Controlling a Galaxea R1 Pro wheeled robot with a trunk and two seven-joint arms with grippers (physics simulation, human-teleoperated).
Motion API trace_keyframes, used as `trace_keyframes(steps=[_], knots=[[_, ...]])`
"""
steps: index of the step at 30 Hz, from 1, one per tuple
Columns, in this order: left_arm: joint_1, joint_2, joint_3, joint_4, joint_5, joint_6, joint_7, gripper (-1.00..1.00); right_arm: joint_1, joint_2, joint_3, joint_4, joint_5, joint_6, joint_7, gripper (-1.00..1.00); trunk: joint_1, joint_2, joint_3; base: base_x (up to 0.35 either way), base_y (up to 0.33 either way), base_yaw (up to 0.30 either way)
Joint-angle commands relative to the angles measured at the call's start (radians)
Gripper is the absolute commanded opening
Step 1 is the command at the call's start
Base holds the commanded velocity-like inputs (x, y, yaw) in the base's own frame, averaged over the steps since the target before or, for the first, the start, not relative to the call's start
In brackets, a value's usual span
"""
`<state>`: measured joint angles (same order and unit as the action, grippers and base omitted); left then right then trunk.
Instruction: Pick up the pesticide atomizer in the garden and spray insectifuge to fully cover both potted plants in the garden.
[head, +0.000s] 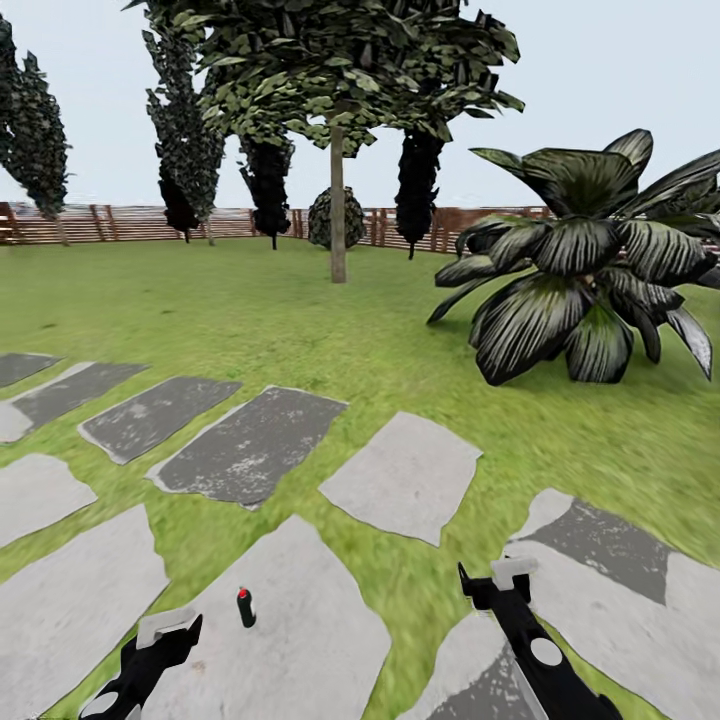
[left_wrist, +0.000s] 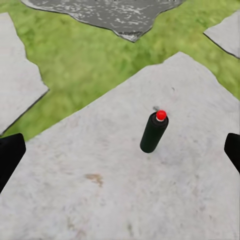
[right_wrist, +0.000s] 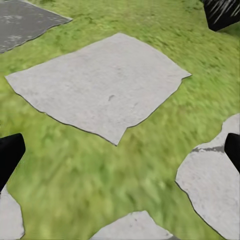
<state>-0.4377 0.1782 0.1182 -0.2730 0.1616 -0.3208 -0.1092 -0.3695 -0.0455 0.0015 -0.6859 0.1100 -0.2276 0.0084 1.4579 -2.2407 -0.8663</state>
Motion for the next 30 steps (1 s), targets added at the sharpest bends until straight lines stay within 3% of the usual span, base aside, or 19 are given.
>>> trace_keyframes(steps=[1,30], knots=[[-0.001,0.000,0.004,0.001,0.010,-0.001,-0.010,1.00,0.000,0.000,0.000,0.000,0.007,-0.002,0.001,1.00,0.000,0.000,-0.001,0.243,-0.203,0.277],[-0.001,0.000,0.006,0.002,0.013,-0.002,-0.009,1.00,0.000,0.000,0.000,-0.001,0.007,-0.002,0.001,1.00,0.000,0.000,-0.001,0.164,-0.249,0.272]])
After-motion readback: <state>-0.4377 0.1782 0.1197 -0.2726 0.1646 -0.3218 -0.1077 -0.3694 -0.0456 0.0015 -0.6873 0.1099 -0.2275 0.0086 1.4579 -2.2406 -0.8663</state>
